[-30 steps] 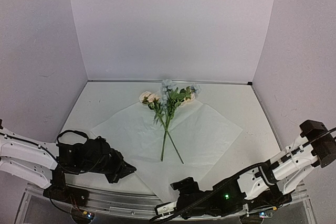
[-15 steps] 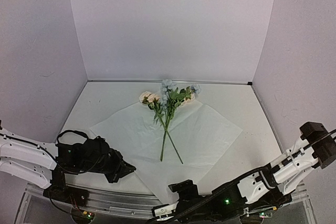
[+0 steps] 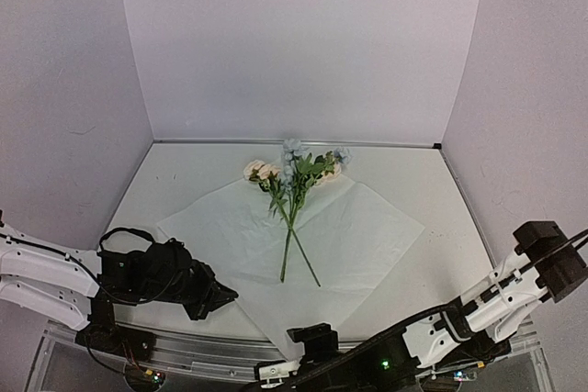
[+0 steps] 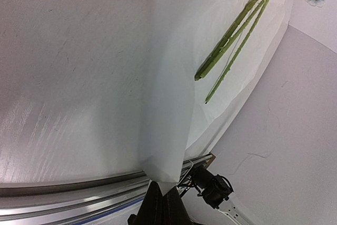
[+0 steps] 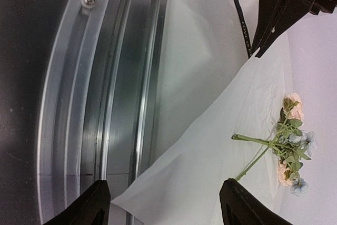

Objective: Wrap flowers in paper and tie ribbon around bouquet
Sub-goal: Pick up the bottom corner of the flattened wrapping paper from the center of the board.

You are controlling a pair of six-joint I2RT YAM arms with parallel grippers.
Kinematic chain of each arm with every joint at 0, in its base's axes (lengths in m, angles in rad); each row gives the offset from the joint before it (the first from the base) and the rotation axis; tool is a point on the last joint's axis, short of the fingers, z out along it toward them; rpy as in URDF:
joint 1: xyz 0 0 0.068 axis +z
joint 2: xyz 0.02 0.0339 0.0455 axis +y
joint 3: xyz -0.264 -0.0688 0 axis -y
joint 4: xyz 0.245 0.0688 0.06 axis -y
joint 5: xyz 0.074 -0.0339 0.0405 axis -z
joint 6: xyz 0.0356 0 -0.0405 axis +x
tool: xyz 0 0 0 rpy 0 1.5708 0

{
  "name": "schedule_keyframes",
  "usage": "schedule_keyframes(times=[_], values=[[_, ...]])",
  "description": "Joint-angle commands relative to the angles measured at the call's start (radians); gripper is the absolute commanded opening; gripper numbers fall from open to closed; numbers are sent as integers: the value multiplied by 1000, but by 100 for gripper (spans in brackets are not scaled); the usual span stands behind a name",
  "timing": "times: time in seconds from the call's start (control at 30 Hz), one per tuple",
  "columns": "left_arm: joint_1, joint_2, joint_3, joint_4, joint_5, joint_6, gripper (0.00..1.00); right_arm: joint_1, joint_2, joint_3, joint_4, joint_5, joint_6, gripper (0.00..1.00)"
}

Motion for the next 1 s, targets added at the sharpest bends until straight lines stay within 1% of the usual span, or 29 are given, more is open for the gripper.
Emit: schedule_keyframes(times=[0.0, 0.03, 0.13, 0.2, 0.27, 0.3, 0.33, 0.43, 0.5, 0.57, 0.63, 0.67, 0.8, 0.9, 0.97], values=[[-3, -19, -14, 31, -10, -17, 0, 5, 38, 54, 56, 96, 25, 66], [-3, -21, -14, 29, -10, -18, 0, 4, 41, 55, 63, 106, 19, 62], [-4, -26, -14, 18, -12, -18, 0, 6, 36, 47, 70, 117, 10, 43], [-3, -29, -13, 7, -13, -17, 0, 5, 26, 44, 71, 115, -7, 25], [-4, -27, -9, -17, -16, -15, 1, 4, 20, 48, 66, 114, -39, 11], [-5, -26, -4, -31, -18, -12, 3, 3, 17, 53, 59, 111, -57, 4], [-5, -24, 2, -47, -19, -6, 9, 0, 14, 61, 45, 106, -74, 1], [-5, -30, 31, -116, -20, 31, 28, -32, -13, 81, -39, 52, -80, 0], [-4, -45, 54, -163, -62, 66, 42, -70, -33, 97, -116, -4, -59, 0], [-4, -66, 77, -205, -86, 107, 52, -119, -44, 129, -187, -55, -50, 0], [-5, -97, 96, -261, -118, 145, 59, -167, -44, 169, -252, -102, -54, 0], [-5, -120, 105, -297, -138, 159, 62, -194, -41, 190, -277, -127, -53, 0], [-5, -198, 127, -406, -207, 226, 65, -304, -10, 276, -353, -213, -42, 0], [-5, -243, 144, -471, -265, 302, 65, -383, 49, 364, -402, -276, -52, 0], [-4, -259, 163, -498, -304, 383, 63, -431, 96, 443, -438, -317, -58, 0]])
